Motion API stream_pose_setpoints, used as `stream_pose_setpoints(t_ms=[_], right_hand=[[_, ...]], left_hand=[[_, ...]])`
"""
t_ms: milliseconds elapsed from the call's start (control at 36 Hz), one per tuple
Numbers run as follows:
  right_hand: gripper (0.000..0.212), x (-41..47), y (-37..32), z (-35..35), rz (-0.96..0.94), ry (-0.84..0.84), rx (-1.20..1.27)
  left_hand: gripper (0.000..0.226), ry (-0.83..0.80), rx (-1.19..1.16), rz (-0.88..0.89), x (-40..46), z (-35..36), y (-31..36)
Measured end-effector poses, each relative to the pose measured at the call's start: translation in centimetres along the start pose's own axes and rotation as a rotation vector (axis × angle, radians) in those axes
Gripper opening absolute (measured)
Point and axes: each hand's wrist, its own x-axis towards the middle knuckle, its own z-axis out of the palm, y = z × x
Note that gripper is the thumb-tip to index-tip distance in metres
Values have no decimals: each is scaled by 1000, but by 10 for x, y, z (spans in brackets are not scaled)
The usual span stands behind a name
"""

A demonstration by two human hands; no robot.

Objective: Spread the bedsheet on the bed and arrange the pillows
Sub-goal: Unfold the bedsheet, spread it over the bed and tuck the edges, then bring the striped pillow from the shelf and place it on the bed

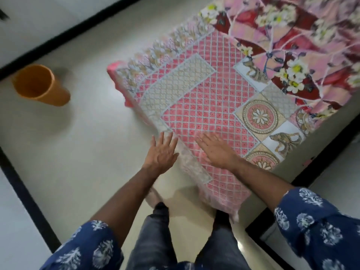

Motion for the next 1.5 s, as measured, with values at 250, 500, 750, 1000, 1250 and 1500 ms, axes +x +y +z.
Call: stream_pose_setpoints(t_ms=[250, 500, 750, 1000, 1250, 1500], right_hand=[[81, 89, -104, -197, 31, 269, -54], [80, 181, -173, -340, -112, 549, -141], [85, 292, -219, -449, -282, 681, -164], [83, 438, -258, -590, -508, 708, -139], [82, 561, -316, -720, -717, 747, -171], [80, 683, -395, -785, -846, 755, -183]], left_hand=[[69, 213, -43, -175, -83, -106, -181], [71, 469, -8, -404, -118, -202, -315], [74, 589, 48, -556, -121, -265, -437], [76, 611, 8, -755, -99, -336, -583], [77, 634, -71, -1014, -108, -382, -710], [76, 618, -129, -1172, -108, -378, -828]])
